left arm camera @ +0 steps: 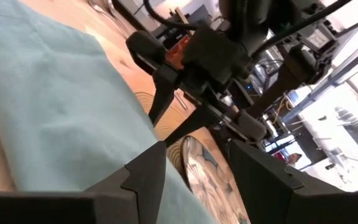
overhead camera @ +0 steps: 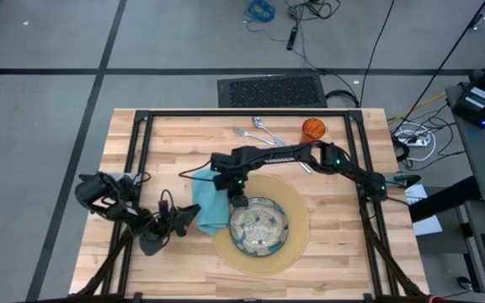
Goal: Set table place
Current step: Put the blue napkin to the left of the brown mat
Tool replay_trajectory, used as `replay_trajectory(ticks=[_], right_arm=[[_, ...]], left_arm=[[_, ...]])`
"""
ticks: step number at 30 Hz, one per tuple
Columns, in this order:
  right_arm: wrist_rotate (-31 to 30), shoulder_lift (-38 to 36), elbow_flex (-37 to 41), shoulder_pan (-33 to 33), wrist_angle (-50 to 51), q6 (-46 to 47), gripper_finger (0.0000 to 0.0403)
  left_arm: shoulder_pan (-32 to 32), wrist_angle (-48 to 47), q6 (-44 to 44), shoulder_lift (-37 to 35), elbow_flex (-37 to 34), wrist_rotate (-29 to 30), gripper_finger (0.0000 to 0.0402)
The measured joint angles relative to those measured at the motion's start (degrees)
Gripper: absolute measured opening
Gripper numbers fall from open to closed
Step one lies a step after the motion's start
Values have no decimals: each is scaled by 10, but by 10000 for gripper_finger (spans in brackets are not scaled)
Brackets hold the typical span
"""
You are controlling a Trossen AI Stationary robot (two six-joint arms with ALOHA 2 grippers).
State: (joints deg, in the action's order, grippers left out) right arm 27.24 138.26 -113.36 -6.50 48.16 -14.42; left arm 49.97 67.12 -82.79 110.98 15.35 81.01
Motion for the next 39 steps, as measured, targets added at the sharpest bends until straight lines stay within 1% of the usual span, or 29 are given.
replay_trajectory(ticks=[5, 11, 13, 17, 21, 23, 25, 27, 31, 35, 39], right_arm=[[-2, 0, 0, 11, -47, 4, 94], [0, 0, -6, 34, -102, 5, 94], [0, 0, -6, 39, -121, 4, 94], [-1, 0, -26, 44, -140, 5, 94], [-2, 0, -35, 44, -155, 22, 93], [-3, 0, -35, 43, -152, 30, 93], [-1, 0, -35, 43, -143, 32, 93], [0, 5, -35, 43, -140, 33, 93], [4, 9, -35, 45, -154, 34, 93], [25, 11, -35, 46, -181, 51, 93], [25, 11, -35, 47, -213, 68, 93]], left_arm=[[-13, -6, 4, 0, 0, -15, 163], [-12, -8, 7, 1, 2, -11, 163], [-7, 19, 31, 4, 1, -9, 163], [9, 64, 97, 7, 1, 19, 163], [33, 82, 101, 7, 2, 29, 163], [53, 107, 118, 7, 2, 47, 163], [81, 157, 180, 4, 1, 74, 163], [101, 220, 283, -13, -7, 76, 163], [118, 223, 421, -93, -6, 87, 164], [127, 223, 572, -165, 8, 92, 163], [136, 223, 667, -205, 15, 92, 163]])
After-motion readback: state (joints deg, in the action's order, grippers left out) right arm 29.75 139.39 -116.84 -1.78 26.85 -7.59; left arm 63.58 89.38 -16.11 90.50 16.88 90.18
